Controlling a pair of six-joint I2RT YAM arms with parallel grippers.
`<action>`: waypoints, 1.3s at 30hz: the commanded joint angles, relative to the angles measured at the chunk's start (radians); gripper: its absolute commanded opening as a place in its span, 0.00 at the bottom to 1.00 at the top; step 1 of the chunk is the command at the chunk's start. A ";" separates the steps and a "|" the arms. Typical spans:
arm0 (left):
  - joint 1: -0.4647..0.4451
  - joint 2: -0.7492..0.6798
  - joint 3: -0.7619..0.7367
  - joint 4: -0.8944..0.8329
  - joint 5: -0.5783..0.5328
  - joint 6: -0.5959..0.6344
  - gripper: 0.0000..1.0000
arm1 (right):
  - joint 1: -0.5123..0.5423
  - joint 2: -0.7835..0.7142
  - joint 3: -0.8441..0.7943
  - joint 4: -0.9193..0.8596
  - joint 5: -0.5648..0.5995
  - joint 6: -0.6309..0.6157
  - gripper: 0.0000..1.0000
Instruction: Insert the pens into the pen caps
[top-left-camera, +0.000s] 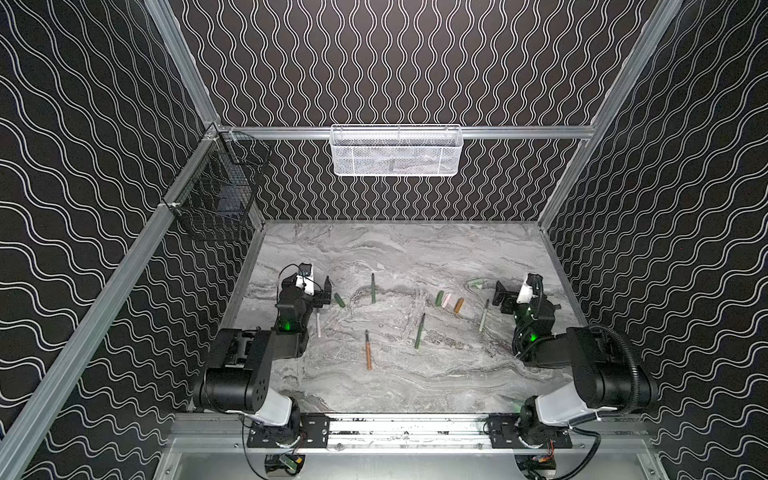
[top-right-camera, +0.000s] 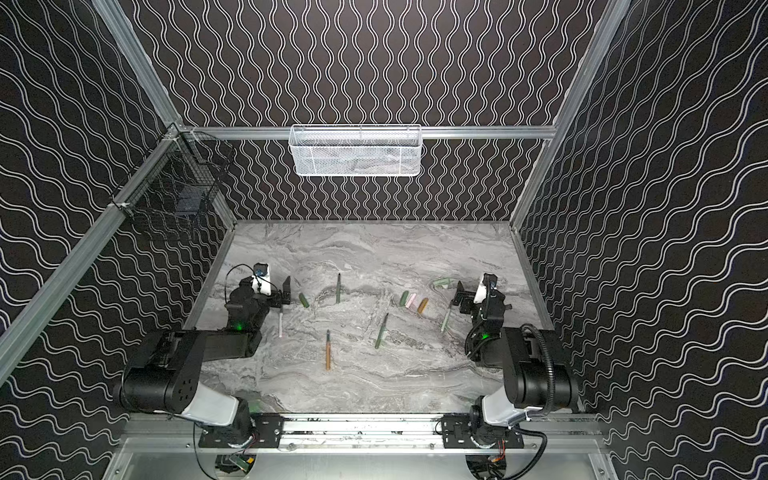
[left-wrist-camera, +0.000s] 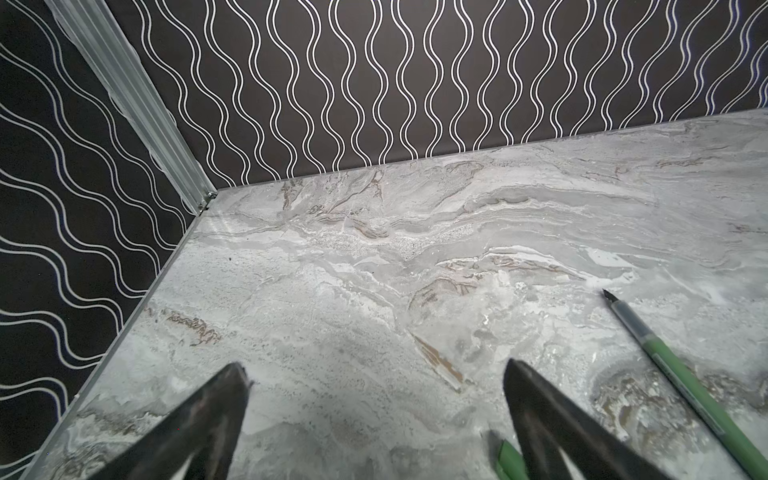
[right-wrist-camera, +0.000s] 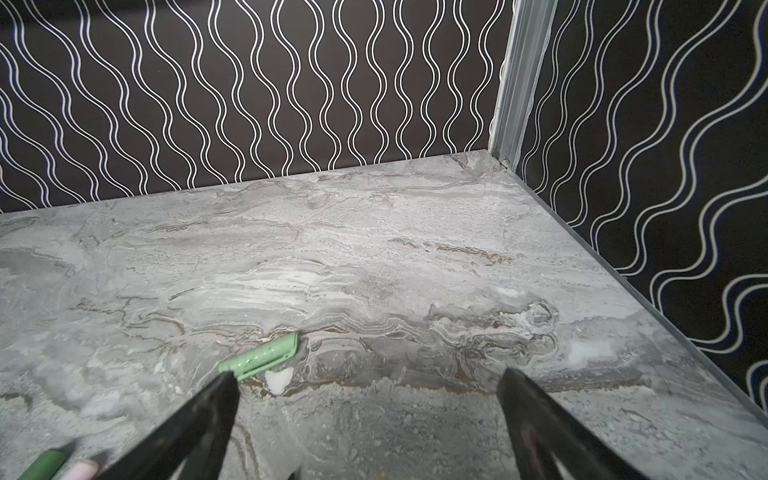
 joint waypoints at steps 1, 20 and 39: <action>0.002 -0.001 0.001 0.031 -0.003 0.001 0.99 | 0.001 -0.004 -0.001 0.020 0.007 -0.010 1.00; -0.005 -0.003 -0.001 0.034 -0.015 0.003 0.99 | 0.004 -0.004 -0.001 0.020 0.006 -0.010 1.00; 0.007 -0.001 0.002 0.031 -0.034 -0.019 0.99 | 0.002 0.000 0.002 0.017 0.005 -0.002 1.00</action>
